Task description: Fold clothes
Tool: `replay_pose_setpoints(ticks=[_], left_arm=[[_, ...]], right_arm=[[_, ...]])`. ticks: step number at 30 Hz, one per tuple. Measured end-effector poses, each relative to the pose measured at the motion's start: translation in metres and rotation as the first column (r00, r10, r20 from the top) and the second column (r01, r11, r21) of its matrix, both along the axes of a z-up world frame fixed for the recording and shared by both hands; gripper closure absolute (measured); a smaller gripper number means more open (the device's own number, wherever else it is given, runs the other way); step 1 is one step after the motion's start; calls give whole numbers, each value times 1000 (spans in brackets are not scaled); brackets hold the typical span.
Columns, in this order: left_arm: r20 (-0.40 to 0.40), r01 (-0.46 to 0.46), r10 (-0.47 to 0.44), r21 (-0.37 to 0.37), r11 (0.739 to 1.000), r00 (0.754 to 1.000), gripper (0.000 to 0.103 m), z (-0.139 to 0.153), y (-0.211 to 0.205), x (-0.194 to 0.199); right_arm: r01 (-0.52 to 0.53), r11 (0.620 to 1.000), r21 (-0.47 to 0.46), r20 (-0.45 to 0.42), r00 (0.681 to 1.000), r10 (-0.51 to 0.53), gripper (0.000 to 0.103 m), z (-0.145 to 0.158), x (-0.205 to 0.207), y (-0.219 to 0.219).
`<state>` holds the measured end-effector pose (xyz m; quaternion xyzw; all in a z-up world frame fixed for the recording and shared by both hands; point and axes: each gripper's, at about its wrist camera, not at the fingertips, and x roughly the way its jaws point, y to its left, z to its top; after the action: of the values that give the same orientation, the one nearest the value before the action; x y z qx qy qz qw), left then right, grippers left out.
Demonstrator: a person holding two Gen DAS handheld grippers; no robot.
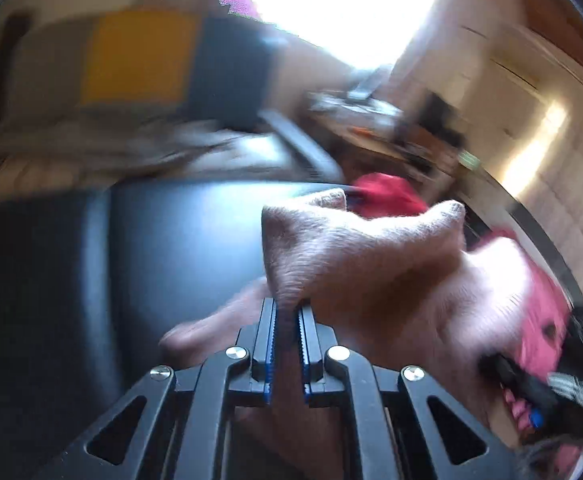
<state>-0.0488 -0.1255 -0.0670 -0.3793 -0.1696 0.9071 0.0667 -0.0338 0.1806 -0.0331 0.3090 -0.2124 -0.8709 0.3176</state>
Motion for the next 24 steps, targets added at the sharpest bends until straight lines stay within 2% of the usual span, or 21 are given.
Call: replay_pose_setpoints(ticks=[1, 3, 4, 5, 7, 10, 12, 13, 16, 19, 21, 22, 24], left_arm=[[6, -51, 51, -6, 999, 999, 95, -4, -18, 6], [31, -126, 125, 9, 992, 992, 94, -12, -56, 25], [41, -145, 144, 5, 989, 989, 93, -16, -68, 35], [50, -160, 160, -5, 987, 986, 92, -19, -78, 44], [63, -176, 177, -24, 984, 982, 89, -26, -94, 62], [40, -110, 110, -10, 994, 993, 85, -28, -90, 85], [-16, -39, 40, 15, 999, 999, 80, -24, -76, 100], [-48, 25, -24, 9, 1000, 999, 76, -20, -63, 101], [-109, 199, -206, -72, 977, 972, 68, -9, -20, 95], [-91, 326, -345, -173, 929, 934, 66, -8, 18, 79], [-64, 398, -426, -253, 882, 903, 65, -7, 43, 68], [-43, 427, -460, -303, 852, 887, 65, -6, 55, 62], [-16, 451, -488, -358, 818, 873, 65, -6, 68, 51]], right_arm=[[-77, 997, 12, 3, 997, 77, 84, -1, -1, -26], [-231, 972, 36, 13, 973, 230, 56, -2, -4, -78], [-286, 957, 37, 26, 958, 286, 39, -6, -2, -98], [-334, 942, 34, 42, 942, 333, 34, -11, 1, -117], [-410, 910, 56, 69, 911, 407, 34, -25, 24, -147], [-440, 896, 60, 145, 892, 428, 33, -46, 29, -160], [-410, 910, 58, 190, 900, 393, 31, -57, 16, -150], [-382, 922, 56, 216, 907, 362, 26, -64, 12, -139], [-259, 965, 50, 282, 930, 236, 22, -79, -10, -98], [-140, 989, 48, 327, 938, 117, 18, -87, -10, -58], [-69, 997, 35, 345, 937, 53, 17, -92, -2, -34], [-34, 999, 27, 354, 935, 23, 16, -95, 3, -22], [5, 1000, 6, 361, 932, -7, 15, -98, 2, -10]])
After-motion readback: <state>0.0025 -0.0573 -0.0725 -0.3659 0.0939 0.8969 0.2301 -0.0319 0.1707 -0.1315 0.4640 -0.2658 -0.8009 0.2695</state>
